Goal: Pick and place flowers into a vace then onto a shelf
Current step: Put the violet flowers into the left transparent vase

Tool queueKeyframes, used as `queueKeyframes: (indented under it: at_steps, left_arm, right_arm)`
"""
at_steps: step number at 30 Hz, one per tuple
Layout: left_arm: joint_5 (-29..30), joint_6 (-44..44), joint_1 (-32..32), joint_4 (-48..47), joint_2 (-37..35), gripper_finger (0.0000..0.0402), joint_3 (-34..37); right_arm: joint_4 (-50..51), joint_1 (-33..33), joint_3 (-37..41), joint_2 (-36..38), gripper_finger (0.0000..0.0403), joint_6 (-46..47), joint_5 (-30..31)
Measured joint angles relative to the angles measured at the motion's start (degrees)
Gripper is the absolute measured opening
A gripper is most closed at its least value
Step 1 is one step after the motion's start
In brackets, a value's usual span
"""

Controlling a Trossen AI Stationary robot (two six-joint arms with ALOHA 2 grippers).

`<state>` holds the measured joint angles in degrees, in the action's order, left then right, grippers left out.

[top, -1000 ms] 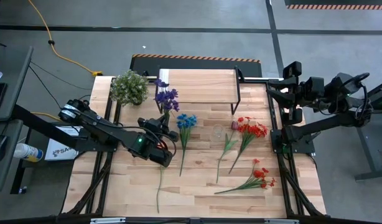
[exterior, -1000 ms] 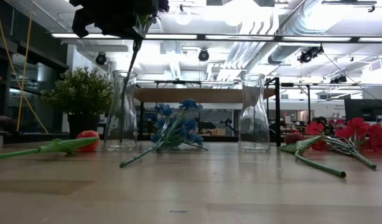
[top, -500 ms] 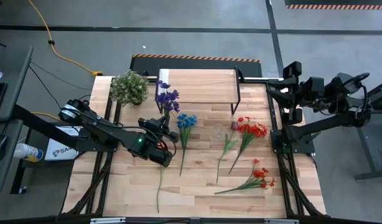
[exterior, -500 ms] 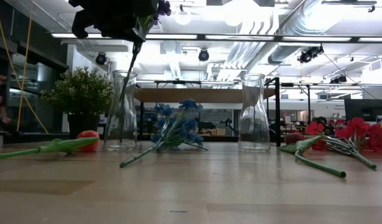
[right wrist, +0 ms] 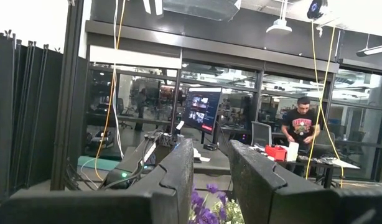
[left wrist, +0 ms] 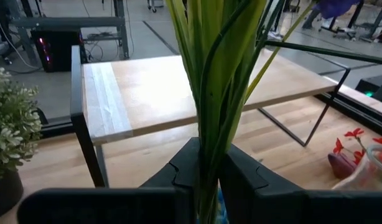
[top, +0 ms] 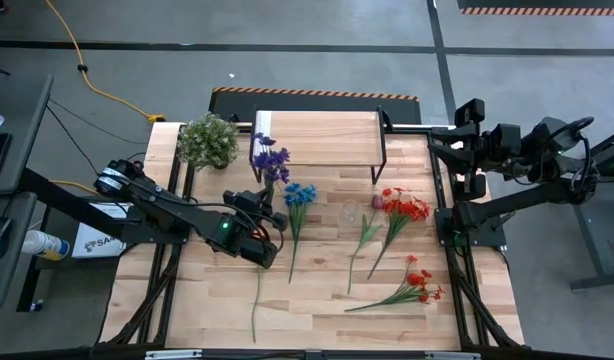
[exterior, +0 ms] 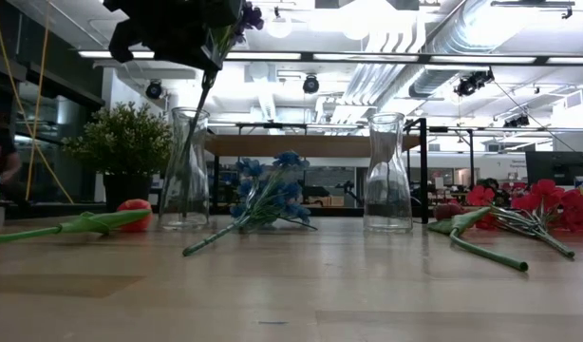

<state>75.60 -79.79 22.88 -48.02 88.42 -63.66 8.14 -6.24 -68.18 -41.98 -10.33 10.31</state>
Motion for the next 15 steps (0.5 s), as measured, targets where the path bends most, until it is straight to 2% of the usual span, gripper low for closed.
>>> queueKeyframes:
  at_steps: [15]
  left_arm:
    - [-0.3, 0.5, 0.0, -0.1, 0.0, 0.0088, 0.0]
  right_arm:
    - [0.4, 0.0, 0.0, 0.0, 0.0094, 0.0, 0.0]
